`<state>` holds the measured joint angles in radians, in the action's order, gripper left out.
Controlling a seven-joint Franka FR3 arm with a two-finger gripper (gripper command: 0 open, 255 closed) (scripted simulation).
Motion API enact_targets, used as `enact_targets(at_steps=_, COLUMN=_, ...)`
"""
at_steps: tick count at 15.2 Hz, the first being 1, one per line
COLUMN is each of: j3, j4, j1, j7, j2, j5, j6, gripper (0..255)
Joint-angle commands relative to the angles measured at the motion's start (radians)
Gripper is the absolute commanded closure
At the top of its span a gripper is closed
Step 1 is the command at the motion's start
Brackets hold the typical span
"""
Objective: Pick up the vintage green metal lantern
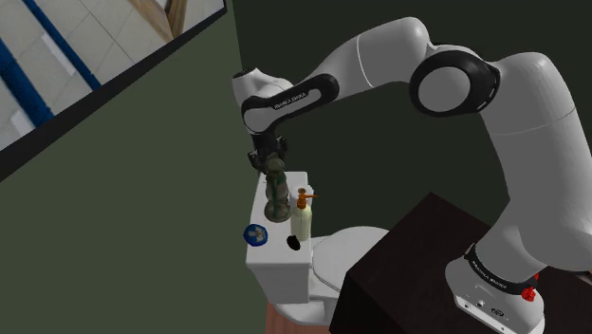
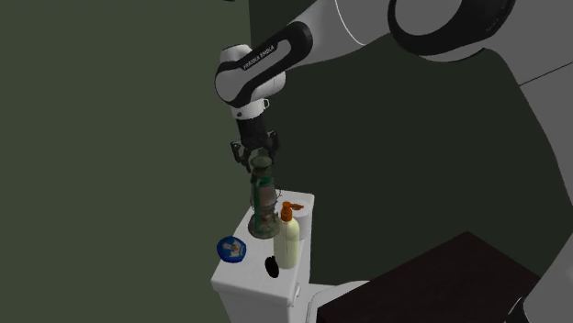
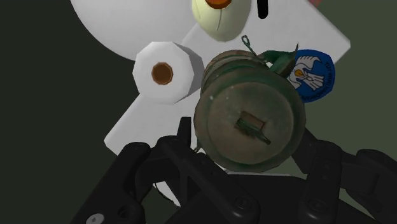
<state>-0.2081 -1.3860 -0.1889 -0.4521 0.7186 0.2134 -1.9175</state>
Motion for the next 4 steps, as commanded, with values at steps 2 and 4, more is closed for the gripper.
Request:
enact_targets(at_steps=2, j3=-0.003, j4=0.008, j1=0.0, j7=0.002, j2=-0.02, j5=-0.004, j6=0.026, gripper=255)
enact_targets(at_steps=4, j3=-0.003, j4=0.009, j1=0.0, j7=0.002, j2=-0.021, j5=-0.004, j6=0.028, gripper=255)
